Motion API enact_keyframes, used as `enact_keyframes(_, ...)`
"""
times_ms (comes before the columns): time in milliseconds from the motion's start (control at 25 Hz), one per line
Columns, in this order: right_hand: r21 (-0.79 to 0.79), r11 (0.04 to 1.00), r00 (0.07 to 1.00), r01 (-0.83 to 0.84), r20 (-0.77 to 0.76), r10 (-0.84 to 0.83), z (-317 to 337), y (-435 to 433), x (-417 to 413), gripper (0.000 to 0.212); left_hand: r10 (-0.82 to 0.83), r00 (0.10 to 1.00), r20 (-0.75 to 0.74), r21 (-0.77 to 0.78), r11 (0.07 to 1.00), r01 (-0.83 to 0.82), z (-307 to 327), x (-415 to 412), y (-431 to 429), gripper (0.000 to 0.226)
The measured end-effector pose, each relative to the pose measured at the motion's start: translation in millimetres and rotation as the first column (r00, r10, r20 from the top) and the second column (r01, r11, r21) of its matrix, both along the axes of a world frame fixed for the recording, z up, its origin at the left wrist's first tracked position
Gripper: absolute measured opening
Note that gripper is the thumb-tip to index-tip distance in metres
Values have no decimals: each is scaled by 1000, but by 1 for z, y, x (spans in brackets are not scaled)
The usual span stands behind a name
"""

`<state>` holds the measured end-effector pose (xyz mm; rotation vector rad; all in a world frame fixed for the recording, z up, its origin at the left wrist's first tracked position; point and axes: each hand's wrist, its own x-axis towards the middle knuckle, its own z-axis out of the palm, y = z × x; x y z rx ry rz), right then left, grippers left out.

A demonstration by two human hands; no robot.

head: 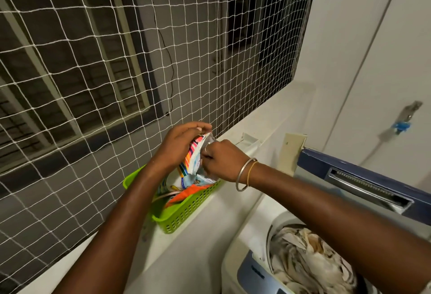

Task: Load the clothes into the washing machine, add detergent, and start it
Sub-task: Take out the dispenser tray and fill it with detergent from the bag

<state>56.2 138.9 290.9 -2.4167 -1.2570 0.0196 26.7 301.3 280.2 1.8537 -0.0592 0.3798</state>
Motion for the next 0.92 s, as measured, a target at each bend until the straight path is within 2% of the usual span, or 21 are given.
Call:
enact_keyframes(80,77,995,965,70,-258,-48,4,-3,1,22,15,1000,6,-10,1000,-15,2,-2,-3,38)
enact_keyframes(160,176,960,813,217,-576,-79,7,-7,3,19,39,999,16,-18,999,-38,5,-4,-6,39)
enact_keyframes(200,203,937,728,284,-681,-73,9,-10,3,16,44,999,14,-26,999,-44,6,-5,-6,39)
enact_keyframes(280,233,905,629,355,-776,-47,16,-18,5,12,35,999,0,-69,997,-35,8,-5,-5,36)
enact_keyframes(360,245,887,592,390,-805,-38,25,-29,6,13,19,1000,-13,-99,995,-21,12,-4,-4,33)
enact_keyframes(480,264,858,580,441,-814,-47,33,-43,11,11,18,999,-41,-65,998,-21,21,1,-7,33)
enact_keyframes(800,317,804,579,503,-815,-41,42,-68,25,11,-25,982,-186,-15,1000,23,34,26,-11,34)
enact_keyframes(920,338,818,613,465,-790,-21,39,-69,27,11,-22,982,-185,14,1000,26,36,31,-13,35)
